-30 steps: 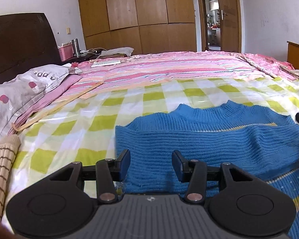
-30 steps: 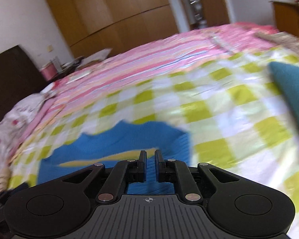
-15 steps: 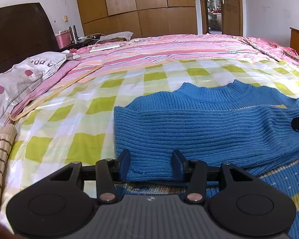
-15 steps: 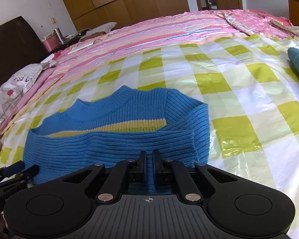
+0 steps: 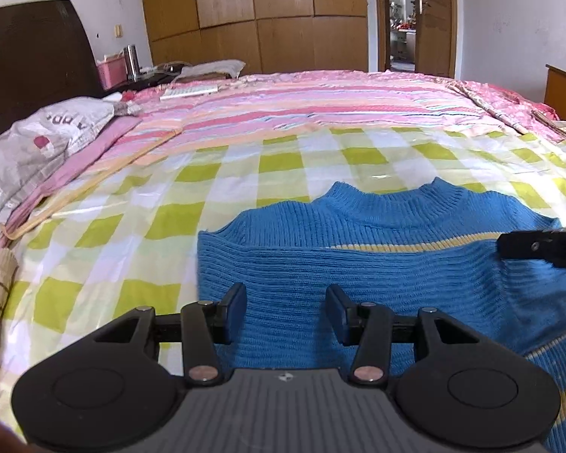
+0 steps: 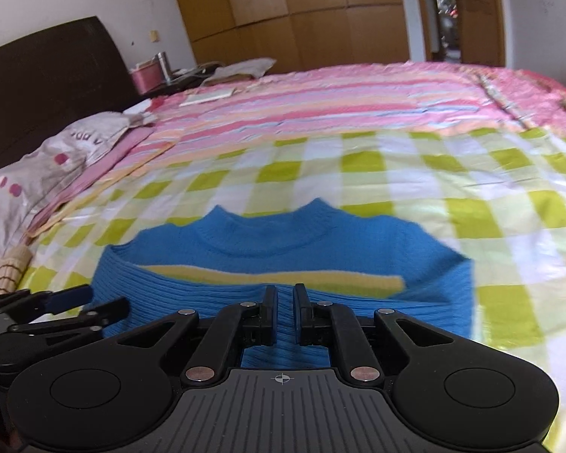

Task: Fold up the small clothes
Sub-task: 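Open the right gripper and release the folded side onto the sweater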

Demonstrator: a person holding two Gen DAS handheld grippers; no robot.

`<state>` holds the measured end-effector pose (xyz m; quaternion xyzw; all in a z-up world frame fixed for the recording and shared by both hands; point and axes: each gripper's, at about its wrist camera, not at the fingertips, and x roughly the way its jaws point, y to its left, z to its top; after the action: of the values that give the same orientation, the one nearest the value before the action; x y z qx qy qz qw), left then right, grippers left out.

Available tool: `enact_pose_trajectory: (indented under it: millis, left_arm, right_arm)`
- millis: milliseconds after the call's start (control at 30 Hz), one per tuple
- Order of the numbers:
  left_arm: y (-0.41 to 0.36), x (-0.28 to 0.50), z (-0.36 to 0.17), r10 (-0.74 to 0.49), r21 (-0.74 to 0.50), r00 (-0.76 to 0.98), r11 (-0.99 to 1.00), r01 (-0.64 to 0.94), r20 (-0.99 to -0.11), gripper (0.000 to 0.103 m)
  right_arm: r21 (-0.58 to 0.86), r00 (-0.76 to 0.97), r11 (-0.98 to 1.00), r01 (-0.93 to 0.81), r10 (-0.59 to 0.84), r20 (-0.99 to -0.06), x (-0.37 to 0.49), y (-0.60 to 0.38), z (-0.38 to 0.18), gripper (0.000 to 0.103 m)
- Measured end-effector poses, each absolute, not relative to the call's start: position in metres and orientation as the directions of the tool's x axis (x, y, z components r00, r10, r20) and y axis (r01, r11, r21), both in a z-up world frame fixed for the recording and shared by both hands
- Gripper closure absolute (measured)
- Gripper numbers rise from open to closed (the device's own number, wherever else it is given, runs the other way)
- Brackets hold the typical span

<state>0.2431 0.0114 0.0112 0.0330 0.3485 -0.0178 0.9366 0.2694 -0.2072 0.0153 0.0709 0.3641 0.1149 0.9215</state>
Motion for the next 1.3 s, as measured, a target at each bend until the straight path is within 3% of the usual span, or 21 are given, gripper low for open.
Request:
enact_pose_trajectory:
  millis: [267,600,867,1300]
  left_arm:
    - [0.017,0.254,0.002,-0.024,0.02,0.726,0.999,0.051,-0.687,0.05]
    - [0.022,0.237,0.008,-0.021,0.015,0.721,0.999,0.042,-0.692,0.05]
    - [0.024,0.226,0.003,-0.009,0.031,0.708,0.999,0.044,-0.706,0.05]
    - [0.022,0.221,0.004,-0.005,0.046,0.713,0.998,0.052,-0.701,0.05]
  right_arm:
    - [0.165,0.68,0.977,-0.137,0.214,-0.702,0.292,-0.198,-0.012,0.092]
    - [0.148,0.712,0.977,-0.156,0.215,-0.669,0.258,-0.201,0.011,0.092]
    - [0.139,0.66,0.981,-0.134,0.193,-0.726,0.247,-0.207,-0.006,0.092]
    - [0.123,0.667,0.984,-0.13,0.179,-0.723,0.243,-0.205,-0.005,0.091]
